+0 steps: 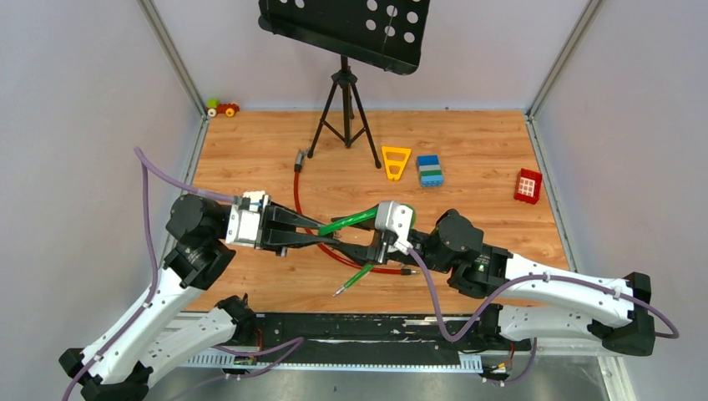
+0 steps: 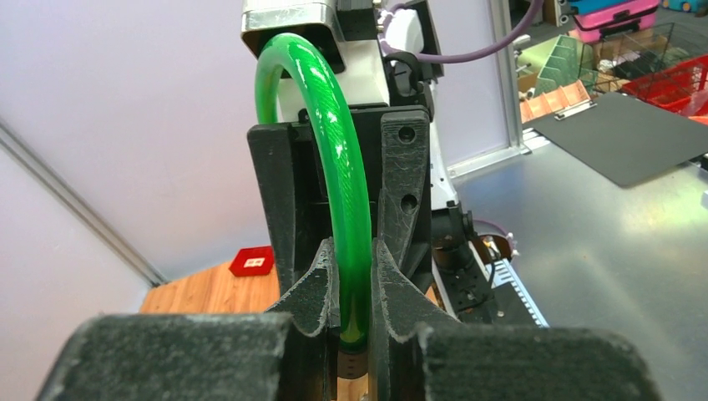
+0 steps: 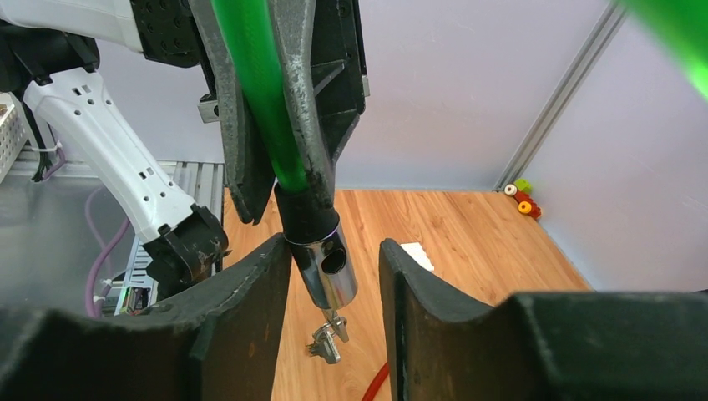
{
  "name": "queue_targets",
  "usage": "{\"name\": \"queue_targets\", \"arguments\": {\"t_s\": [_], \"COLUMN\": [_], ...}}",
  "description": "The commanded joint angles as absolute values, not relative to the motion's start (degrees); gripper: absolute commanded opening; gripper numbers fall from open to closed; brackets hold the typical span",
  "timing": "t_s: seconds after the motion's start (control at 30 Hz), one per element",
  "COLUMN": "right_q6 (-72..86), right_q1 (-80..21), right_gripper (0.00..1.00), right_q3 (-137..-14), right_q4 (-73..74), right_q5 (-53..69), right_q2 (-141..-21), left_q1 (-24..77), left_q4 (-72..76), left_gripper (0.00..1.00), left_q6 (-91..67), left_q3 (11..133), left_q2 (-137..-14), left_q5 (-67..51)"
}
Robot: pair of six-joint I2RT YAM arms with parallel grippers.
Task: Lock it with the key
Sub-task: Lock the lock.
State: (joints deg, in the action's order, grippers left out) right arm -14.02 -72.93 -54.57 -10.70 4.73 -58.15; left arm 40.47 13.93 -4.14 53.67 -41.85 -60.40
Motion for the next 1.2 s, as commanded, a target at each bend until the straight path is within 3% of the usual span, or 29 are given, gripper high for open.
{"name": "queue_targets", "arguments": {"t_s": [0.0, 0.23, 0.37, 0.63, 1.0, 1.17], "right_q6": [-14.3, -14.2, -14.4, -16.2, -19.6, -21.0], "right_q1": [-72.3, -72.2, -72.2, -72.2, -73.9, -74.5], "right_gripper": [0.39, 0.09, 0.01, 0.0, 0.0, 0.0], "right_q3": [-52.3, -52.5, -52.9, -54.6, -61.0, -62.1], "right_q4": [-3.3, -3.6, -3.6, -4.8, -13.2, -15.6], "right_q5": [3.9, 0.7, -3.5, -15.0, -43.4, -47.4], "right_q2": [-61.9, -62.6, -63.2, -65.3, -74.3, -76.0], "left_q1": [41.5, 41.5, 41.4, 41.5, 41.5, 41.5], "left_q4": [23.4, 25.7, 25.4, 24.1, 25.6, 24.0], "left_gripper": [0.0, 0.0, 0.0, 0.0, 0.0, 0.0], "left_q6": [-4.6, -6.4, -6.5, -5.9, -6.9, -6.2], "left_q3": [54.4, 53.7, 53.4, 52.4, 49.2, 48.9], "left_q2": [-40.8, -40.8, -40.7, -40.2, -40.3, -40.3], "left_q5": [-59.1, -58.0, -57.4, -45.7, -31.8, -29.2]}}
